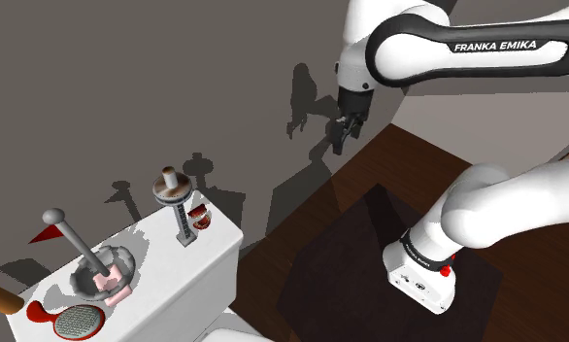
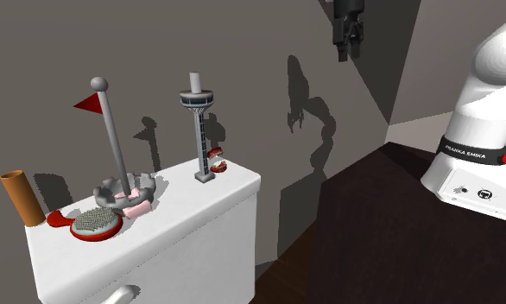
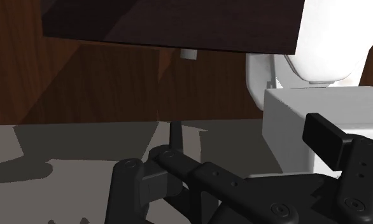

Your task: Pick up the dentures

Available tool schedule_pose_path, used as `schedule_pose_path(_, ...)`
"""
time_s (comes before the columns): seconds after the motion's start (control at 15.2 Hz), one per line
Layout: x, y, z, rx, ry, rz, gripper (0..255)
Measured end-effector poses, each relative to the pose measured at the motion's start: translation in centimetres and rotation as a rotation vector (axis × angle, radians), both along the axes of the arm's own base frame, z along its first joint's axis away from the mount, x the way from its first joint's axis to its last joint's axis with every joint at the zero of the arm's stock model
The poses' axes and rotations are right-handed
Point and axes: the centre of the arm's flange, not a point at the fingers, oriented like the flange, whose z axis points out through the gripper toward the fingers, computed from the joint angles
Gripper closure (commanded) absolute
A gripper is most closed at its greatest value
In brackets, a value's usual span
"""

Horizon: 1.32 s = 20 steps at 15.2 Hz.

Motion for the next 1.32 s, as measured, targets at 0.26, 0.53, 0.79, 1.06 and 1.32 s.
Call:
schedule_pose_path(0.26, 2.4, 3.7, -2.6, 0.013, -0.009, -0.004, 0)
schedule_pose_path(0.53, 4.5, 7.2, -5.1, 0.026, -0.016, -0.008, 0)
schedule_pose_path(0.79, 6.9, 10.4, -8.1, 0.039, -0.024, -0.013, 0)
schedule_pose_path(1.06, 9.2, 14.1, -10.9, 0.053, -0.032, -0.017, 0)
schedule_pose_path(1.32, 11.7, 18.0, -13.8, 0.067, -0.040, -0.022, 0)
